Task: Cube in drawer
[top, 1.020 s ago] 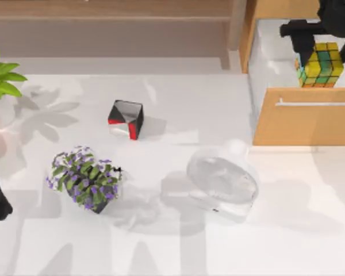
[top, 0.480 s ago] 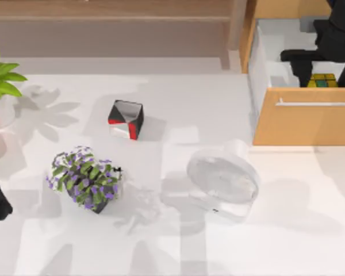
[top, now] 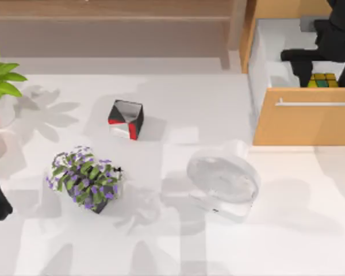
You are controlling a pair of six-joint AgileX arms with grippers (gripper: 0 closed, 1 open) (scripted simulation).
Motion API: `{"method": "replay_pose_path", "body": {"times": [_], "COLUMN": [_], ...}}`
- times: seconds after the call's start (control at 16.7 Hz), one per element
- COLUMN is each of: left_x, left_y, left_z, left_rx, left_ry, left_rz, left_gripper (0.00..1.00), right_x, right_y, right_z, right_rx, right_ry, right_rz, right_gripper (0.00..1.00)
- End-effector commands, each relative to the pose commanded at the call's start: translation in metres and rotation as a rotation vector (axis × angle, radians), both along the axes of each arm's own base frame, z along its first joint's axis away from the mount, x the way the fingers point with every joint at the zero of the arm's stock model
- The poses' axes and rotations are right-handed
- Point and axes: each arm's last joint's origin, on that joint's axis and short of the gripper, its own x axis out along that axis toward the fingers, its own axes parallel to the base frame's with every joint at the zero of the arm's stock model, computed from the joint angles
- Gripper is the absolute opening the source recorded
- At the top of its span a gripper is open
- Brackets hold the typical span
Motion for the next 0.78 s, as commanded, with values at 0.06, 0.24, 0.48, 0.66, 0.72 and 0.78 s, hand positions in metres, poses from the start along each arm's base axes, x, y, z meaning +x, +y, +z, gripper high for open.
{"method": "replay_pose_path", "body": {"times": [0.06,0.24,0.48,0.66,0.72,0.78], "left_x": [0.0,0.0,0.0,0.0,0.0,0.0], "left_y": [0.0,0.0,0.0,0.0,0.0,0.0], "left_z": [0.0,0.0,0.0,0.0,0.0,0.0], "left_rx": [0.0,0.0,0.0,0.0,0.0,0.0], "left_ry": [0.0,0.0,0.0,0.0,0.0,0.0], "left_rz": [0.0,0.0,0.0,0.0,0.0,0.0], "left_gripper": [1.0,1.0,1.0,1.0,1.0,1.0], "right_x": [0.0,0.0,0.0,0.0,0.0,0.0], "right_y": [0.0,0.0,0.0,0.0,0.0,0.0], "right_z": [0.0,0.0,0.0,0.0,0.0,0.0], "right_rx": [0.0,0.0,0.0,0.0,0.0,0.0], "right_ry": [0.0,0.0,0.0,0.0,0.0,0.0], "right_rz": [0.0,0.0,0.0,0.0,0.0,0.0], "right_gripper": [0.53,0.75,1.0,1.0,1.0,1.0]}}
